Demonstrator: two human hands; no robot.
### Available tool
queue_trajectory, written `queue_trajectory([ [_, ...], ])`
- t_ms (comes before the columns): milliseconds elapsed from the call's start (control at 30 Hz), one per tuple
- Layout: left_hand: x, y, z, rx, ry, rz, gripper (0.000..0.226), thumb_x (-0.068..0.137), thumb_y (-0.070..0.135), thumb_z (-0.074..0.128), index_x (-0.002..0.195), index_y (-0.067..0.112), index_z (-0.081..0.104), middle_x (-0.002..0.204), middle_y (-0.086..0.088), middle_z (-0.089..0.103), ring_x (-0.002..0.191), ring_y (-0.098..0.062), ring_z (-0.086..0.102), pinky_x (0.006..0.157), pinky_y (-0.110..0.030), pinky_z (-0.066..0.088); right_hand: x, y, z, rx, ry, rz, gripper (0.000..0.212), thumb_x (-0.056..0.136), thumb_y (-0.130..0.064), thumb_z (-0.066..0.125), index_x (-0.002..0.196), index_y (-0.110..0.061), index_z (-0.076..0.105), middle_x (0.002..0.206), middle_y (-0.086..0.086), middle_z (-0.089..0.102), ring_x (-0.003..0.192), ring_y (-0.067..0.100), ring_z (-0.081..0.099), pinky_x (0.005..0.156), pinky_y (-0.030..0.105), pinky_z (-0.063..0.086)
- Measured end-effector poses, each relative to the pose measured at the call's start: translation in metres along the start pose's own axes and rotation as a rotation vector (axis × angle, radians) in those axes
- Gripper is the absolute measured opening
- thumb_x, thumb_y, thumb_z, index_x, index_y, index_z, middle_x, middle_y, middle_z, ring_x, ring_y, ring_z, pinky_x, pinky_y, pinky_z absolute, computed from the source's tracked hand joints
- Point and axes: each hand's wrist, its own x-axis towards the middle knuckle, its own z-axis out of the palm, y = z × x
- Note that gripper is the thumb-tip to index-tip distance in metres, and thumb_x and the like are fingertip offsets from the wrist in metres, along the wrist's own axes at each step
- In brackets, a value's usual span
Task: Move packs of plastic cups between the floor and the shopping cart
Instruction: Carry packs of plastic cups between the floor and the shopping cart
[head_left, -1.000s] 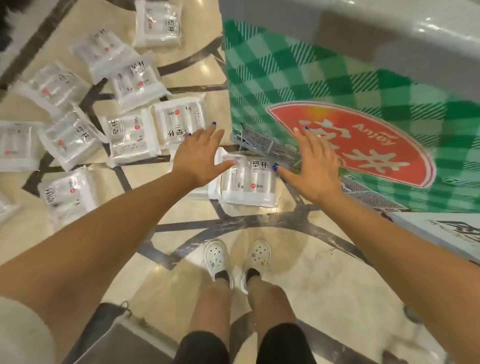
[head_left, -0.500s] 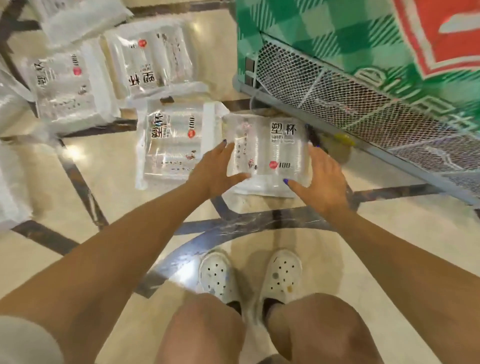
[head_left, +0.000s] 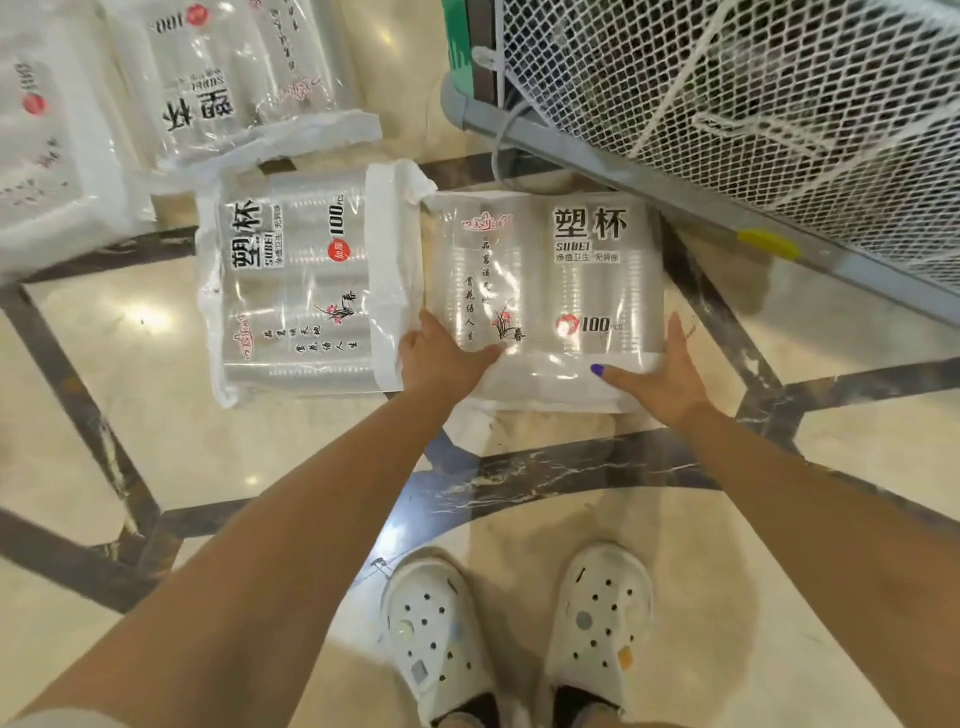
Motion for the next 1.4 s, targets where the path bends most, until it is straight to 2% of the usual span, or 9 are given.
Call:
queue_trajectory([
  [167, -0.017, -0.005, 0.005, -0.141, 0.058, 0.009, 0.101, 0.067, 0.054, 0.082, 0.143, 0.01, 0.032, 0.138, -0.01, 0.048, 0.131, -0.029, 0.042, 0.105, -0.042, 0.04, -0.013, 0.002, -0.008, 0.001, 0.04, -0.092, 0.087, 0.059, -0.022, 0.093, 0.131, -0.016, 0.046, 0.113, -0.007, 0.057, 0.111, 0.018, 0.055, 0.099, 0.041, 0.049],
  [267, -0.048, -0.012, 0.0, -0.263, 0.035, 0.006, 0.107, 0.071, 0.042, 0.084, 0.151, 0.011, 0.02, 0.15, -0.008, 0.037, 0.138, -0.025, 0.036, 0.109, -0.039, 0.034, -0.042, 0.001, -0.013, 0.035, 0.029, -0.083, 0.084, 0.058, -0.018, 0.093, 0.127, -0.015, 0.046, 0.104, -0.016, 0.051, 0.107, 0.013, 0.051, 0.091, 0.028, 0.046],
  [500, -0.142, -0.023, -0.052, -0.287, 0.032, -0.033, 0.109, 0.07, 0.04, 0.084, 0.153, 0.011, 0.019, 0.155, -0.005, 0.032, 0.142, -0.021, 0.03, 0.115, -0.035, 0.027, -0.15, -0.017, -0.032, 0.174, 0.038, -0.024, 0.107, 0.06, -0.009, 0.093, 0.146, -0.013, 0.03, 0.118, -0.022, 0.044, 0.117, 0.005, 0.042, 0.102, 0.029, 0.041],
  [600, -0.19, -0.012, -0.098, -0.319, 0.057, -0.006, 0.109, 0.068, 0.038, 0.086, 0.152, 0.01, 0.022, 0.152, -0.006, 0.036, 0.14, -0.023, 0.034, 0.113, -0.039, 0.031, -0.2, -0.051, -0.055, 0.214, 0.017, -0.043, 0.108, 0.061, -0.008, 0.092, 0.148, -0.015, 0.028, 0.115, -0.031, 0.041, 0.118, 0.003, 0.044, 0.105, 0.035, 0.042],
  [767, -0.271, 0.021, -0.2, -0.422, 0.08, 0.035, 0.107, 0.063, 0.032, 0.09, 0.149, 0.012, 0.031, 0.147, -0.004, 0.041, 0.135, -0.021, 0.04, 0.113, -0.04, 0.033, -0.284, -0.143, -0.115, 0.301, -0.01, -0.128, 0.104, 0.064, 0.006, 0.086, 0.147, -0.013, 0.025, 0.116, -0.026, 0.044, 0.093, -0.023, 0.052, 0.086, 0.01, 0.048],
  [933, -0.361, 0.066, -0.313, -0.496, 0.096, 0.126, 0.112, 0.061, 0.027, 0.091, 0.152, 0.016, 0.026, 0.144, -0.004, 0.039, 0.133, -0.02, 0.04, 0.114, -0.039, 0.033, -0.383, -0.245, -0.185, 0.268, 0.018, -0.201, 0.112, 0.061, -0.017, 0.093, 0.148, -0.026, 0.024, 0.137, -0.009, 0.048, 0.125, 0.011, 0.049, 0.109, 0.04, 0.042],
  [1100, -0.442, 0.097, -0.413, -0.537, -0.031, 0.259, 0.123, 0.056, 0.041, 0.091, 0.154, 0.026, 0.018, 0.148, 0.0, 0.036, 0.132, -0.015, 0.039, 0.114, -0.039, 0.032, -0.478, -0.327, -0.245, 0.313, 0.044, -0.33, 0.106, 0.06, -0.012, 0.093, 0.143, -0.037, 0.032, 0.137, -0.006, 0.053, 0.124, 0.014, 0.054, 0.106, 0.042, 0.046],
  [1233, -0.495, 0.109, -0.471, -0.572, -0.073, 0.419, 0.113, 0.068, 0.037, 0.085, 0.154, 0.027, 0.013, 0.157, 0.008, 0.023, 0.143, -0.012, 0.026, 0.116, -0.032, 0.025, -0.548, -0.369, -0.284, 0.392, 0.044, -0.387, 0.103, 0.068, -0.006, 0.087, 0.149, -0.029, 0.027, 0.127, -0.017, 0.053, 0.109, -0.006, 0.055, 0.08, 0.008, 0.05],
  [1400, -0.554, 0.127, -0.524, -0.632, -0.172, 0.577, 0.091, 0.074, 0.032, 0.083, 0.137, 0.048, 0.021, 0.13, 0.03, 0.044, 0.104, 0.018, 0.054, 0.087, -0.014, 0.049, -0.618, -0.391, -0.324, 0.463, 0.088, -0.422, 0.1, 0.072, -0.011, 0.083, 0.149, -0.031, 0.022, 0.117, -0.024, 0.052, 0.098, -0.009, 0.056, 0.073, 0.009, 0.049],
])
